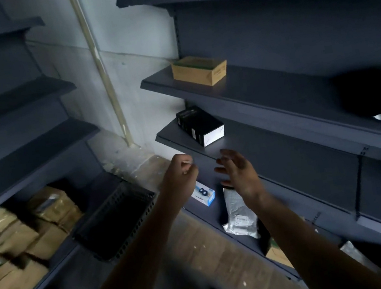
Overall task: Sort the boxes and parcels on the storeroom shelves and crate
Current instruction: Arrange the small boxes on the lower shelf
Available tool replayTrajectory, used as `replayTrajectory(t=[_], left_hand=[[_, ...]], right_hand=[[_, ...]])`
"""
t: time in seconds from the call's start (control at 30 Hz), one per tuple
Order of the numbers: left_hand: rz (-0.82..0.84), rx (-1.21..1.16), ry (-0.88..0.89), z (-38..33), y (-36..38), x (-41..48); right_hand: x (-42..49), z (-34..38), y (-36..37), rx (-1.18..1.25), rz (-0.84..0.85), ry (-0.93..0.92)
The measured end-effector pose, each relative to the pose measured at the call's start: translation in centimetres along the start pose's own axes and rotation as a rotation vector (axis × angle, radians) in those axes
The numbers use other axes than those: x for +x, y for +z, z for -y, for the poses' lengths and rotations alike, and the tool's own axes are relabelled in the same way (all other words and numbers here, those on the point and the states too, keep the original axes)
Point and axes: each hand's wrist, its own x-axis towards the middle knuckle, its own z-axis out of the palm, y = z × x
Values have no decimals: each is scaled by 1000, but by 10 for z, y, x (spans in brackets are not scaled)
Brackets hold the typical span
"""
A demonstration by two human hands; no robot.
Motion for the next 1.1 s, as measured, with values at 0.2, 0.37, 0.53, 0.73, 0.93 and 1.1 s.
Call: replayTrajectory(t=[0.2,0.37,0.53,0.73,0.93,1.1], left_hand=[[109,181,-38,19,15,110],[203,223,-91,40,35,176],[293,181,-176,66,52,224],[425,111,-252,110,55,287],[551,-29,-345,151,51,349],[654,-29,-351,182,36,394]], right_hand=[[109,-26,14,-111,-27,64],[184,-87,23,-298,-76,131],[215,-84,36,-354,-113,187],[273,-76,57,-553,-150,224],[341,-83,87,-697,-244,289],[379,-98,106,-706,-322,377]])
